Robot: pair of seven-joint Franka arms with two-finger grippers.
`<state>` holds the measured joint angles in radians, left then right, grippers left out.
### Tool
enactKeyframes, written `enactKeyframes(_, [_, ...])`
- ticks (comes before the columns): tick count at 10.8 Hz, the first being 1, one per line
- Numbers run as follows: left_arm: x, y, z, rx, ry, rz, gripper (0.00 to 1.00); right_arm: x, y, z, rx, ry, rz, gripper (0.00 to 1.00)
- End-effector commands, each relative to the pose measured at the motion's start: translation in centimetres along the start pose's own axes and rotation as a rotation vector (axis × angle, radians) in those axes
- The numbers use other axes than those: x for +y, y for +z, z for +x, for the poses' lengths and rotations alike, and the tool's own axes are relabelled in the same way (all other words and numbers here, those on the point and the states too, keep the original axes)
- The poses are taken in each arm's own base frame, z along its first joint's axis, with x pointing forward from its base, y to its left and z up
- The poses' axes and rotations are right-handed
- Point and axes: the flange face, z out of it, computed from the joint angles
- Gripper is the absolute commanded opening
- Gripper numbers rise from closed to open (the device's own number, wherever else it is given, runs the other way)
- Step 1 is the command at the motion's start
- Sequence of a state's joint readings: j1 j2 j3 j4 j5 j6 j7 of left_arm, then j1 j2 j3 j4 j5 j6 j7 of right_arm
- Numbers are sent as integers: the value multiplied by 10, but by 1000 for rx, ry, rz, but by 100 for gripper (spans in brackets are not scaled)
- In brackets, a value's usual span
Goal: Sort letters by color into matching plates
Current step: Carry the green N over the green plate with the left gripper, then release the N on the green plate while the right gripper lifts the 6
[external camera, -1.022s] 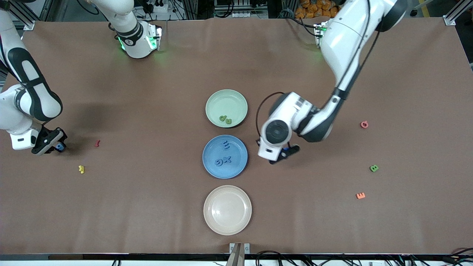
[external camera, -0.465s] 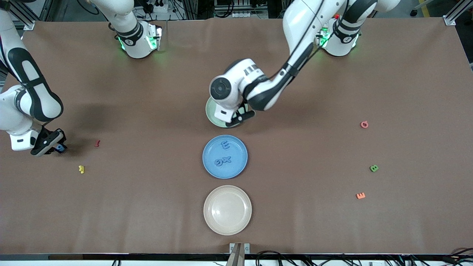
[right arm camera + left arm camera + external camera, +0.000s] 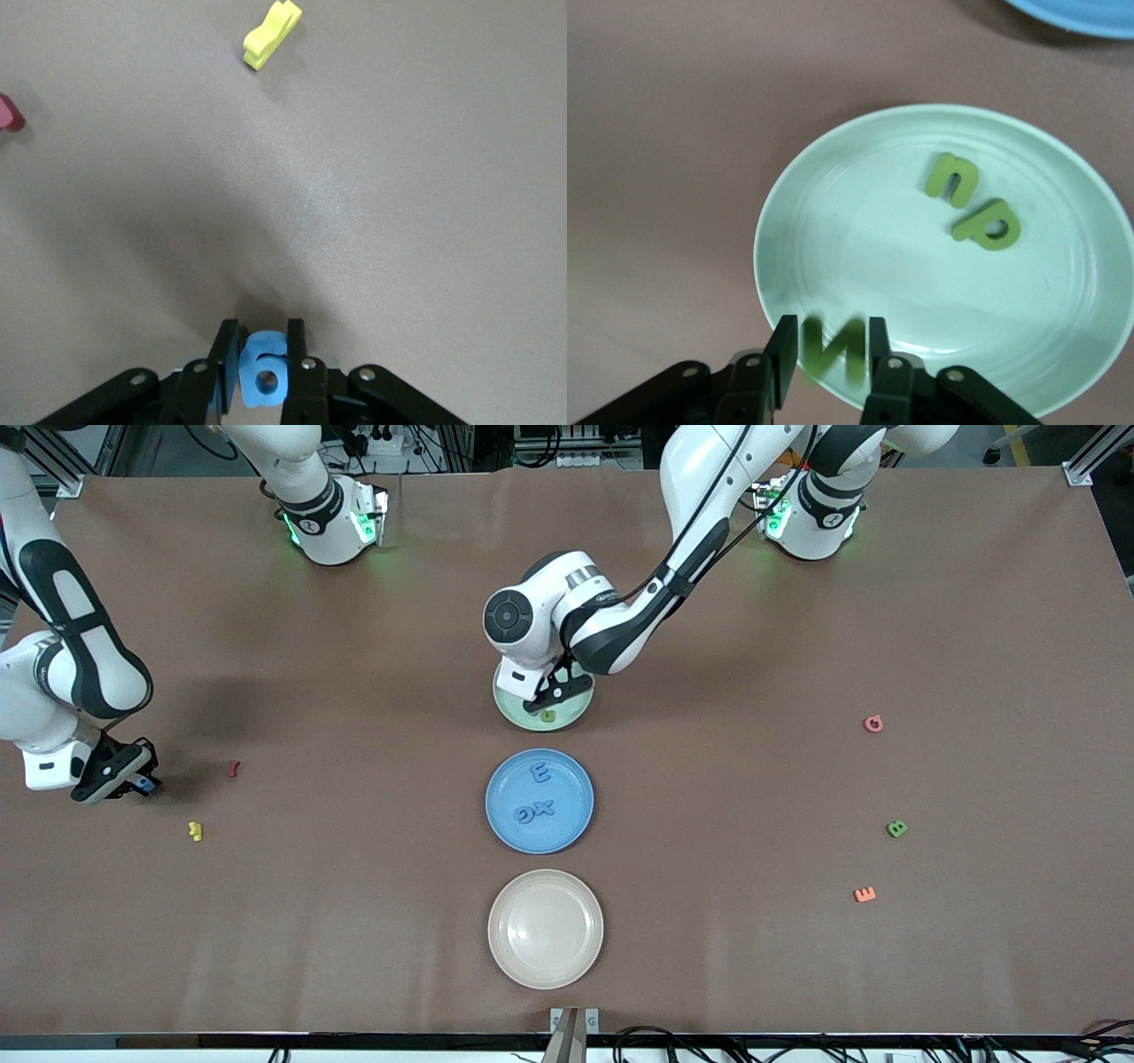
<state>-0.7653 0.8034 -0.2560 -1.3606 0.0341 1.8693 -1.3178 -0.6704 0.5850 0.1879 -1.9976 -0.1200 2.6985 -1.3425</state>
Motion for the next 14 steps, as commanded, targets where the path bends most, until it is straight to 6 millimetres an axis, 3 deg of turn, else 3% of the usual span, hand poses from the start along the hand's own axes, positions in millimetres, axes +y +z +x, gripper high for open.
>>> enactKeyframes(1, [-2, -8, 9, -5, -9, -21, 100, 3, -3, 10, 17, 25, 1, 16])
enactKeyframes(3, [-6, -18, 17, 12, -24, -33, 100, 3, -11, 24, 23, 65, 8, 16])
enactKeyframes(4, [-15, -27, 38, 26, -67, -39, 100, 2, -13, 36, 22, 86, 19, 16])
enactKeyframes(6, [-48, -49, 102, 62, -179, -44, 100, -2, -24, 62, 19, 150, 24, 16])
enactKeyframes(8, [-98, -60, 173, 72, -251, -6, 100, -10, -28, 90, 22, 200, 38, 16])
enactKeyframes(11, [-190, -65, 290, 80, -237, -2, 100, -29, -30, 144, 135, 323, 104, 16])
enactKeyframes(13, [-255, -73, 346, 66, -215, -23, 100, -49, -34, 189, 188, 403, 149, 16])
enactKeyframes(14, [-277, -74, 359, 58, -216, -31, 100, -60, -36, 211, 185, 452, 163, 16])
